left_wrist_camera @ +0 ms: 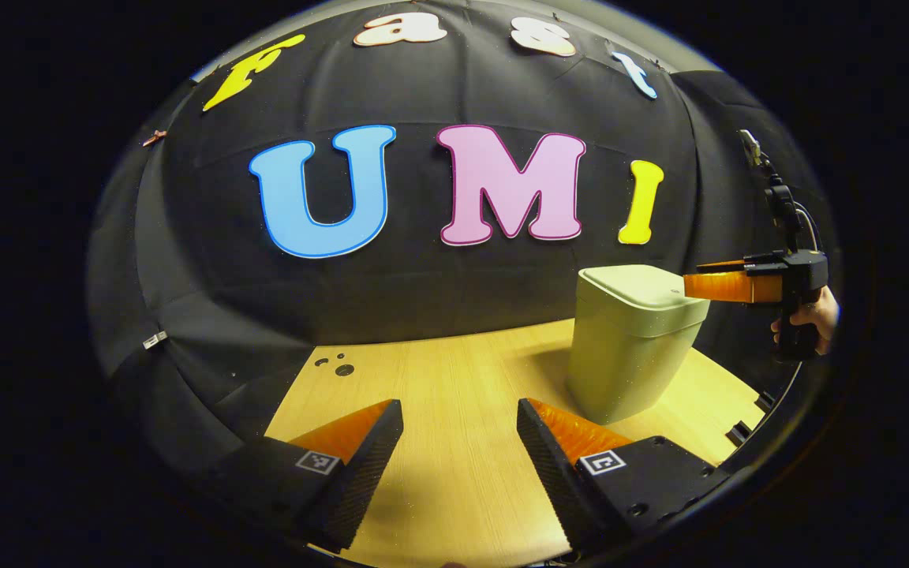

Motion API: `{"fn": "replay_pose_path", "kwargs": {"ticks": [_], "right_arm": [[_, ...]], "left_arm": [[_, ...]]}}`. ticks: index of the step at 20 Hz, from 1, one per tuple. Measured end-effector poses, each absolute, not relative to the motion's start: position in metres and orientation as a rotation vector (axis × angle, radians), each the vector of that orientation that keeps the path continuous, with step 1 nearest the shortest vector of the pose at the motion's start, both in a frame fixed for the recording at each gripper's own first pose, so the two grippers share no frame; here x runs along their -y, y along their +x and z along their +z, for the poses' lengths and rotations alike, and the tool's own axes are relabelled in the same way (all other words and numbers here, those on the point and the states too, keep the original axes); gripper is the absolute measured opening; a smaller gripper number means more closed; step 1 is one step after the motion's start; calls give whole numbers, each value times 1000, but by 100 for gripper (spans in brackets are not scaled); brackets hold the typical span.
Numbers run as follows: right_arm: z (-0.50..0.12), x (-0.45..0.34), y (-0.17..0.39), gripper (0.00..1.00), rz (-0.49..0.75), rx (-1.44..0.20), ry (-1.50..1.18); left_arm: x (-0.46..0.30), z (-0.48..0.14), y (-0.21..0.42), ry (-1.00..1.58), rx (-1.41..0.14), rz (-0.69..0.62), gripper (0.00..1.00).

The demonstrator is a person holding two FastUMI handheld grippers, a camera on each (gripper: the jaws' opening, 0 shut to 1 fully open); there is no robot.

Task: Press the lid of the desktop garbage bin to open it, pick up the crumpled paper on the desktop and throw it into the bin, then pick up the pop can on the desktop and drop it into the bin, and finally close the garbage bin lid.

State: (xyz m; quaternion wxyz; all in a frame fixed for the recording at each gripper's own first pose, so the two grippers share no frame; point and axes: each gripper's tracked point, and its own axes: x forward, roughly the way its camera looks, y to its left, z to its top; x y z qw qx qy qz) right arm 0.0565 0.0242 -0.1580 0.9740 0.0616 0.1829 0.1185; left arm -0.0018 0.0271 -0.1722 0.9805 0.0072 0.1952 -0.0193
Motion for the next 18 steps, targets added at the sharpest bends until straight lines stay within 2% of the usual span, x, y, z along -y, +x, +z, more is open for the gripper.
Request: {"fn": "replay_pose_path", "kwargs": {"ticks": [7,18], "right_arm": [[-153,-42,32,98,253,-327,125],[-195,-68,3,98,291,-429,152]], "left_arm": [[-22,-169,7,23,-380,-62,95],[-10,-169,9,14,-378,-83,94]]}}
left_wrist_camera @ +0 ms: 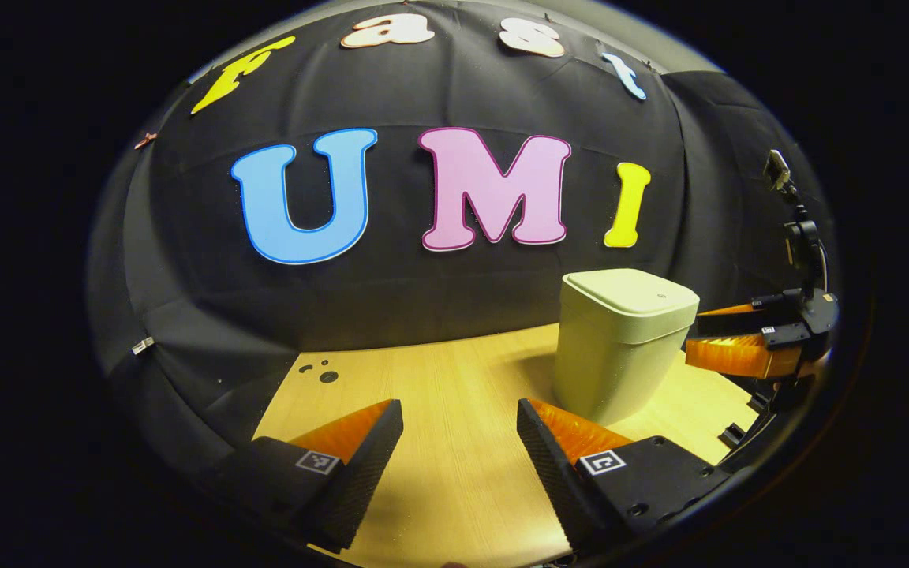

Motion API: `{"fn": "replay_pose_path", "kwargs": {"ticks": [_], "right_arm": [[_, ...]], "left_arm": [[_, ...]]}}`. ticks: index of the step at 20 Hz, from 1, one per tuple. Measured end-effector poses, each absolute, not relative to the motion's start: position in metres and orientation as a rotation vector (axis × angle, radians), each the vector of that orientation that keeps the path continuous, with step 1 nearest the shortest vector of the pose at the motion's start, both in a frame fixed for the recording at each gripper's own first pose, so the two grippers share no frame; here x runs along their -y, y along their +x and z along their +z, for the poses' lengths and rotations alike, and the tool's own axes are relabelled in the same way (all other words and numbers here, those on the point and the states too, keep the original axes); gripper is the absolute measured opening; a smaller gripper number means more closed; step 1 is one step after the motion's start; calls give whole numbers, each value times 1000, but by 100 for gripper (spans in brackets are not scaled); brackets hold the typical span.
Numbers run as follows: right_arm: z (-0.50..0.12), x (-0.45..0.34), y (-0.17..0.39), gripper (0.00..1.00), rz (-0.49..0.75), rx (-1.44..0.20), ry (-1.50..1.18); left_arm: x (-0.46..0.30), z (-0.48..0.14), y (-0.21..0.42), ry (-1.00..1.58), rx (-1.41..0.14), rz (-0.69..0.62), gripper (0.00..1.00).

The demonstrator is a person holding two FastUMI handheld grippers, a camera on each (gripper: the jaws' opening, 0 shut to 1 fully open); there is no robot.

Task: Press the lid of the desktop garbage bin to open it, pick up the crumpled paper on the desktop and throw it into the bin, then pick up the pop can on the desktop and drop it into the bin, and finally close the garbage bin lid.

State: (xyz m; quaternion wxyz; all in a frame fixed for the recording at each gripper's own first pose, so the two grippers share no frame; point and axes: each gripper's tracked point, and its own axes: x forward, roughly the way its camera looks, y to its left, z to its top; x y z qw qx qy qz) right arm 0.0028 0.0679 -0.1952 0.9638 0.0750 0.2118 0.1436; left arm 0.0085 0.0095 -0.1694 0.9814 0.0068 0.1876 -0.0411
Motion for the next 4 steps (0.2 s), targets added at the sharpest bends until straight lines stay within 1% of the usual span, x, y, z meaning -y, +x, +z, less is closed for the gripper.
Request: {"fn": "replay_pose_path", "kwargs": {"ticks": [4], "right_arm": [[-200,-70,2,98,292,-442,159]], "left_arm": [[-11,-171,9,13,-381,-78,95]]}}
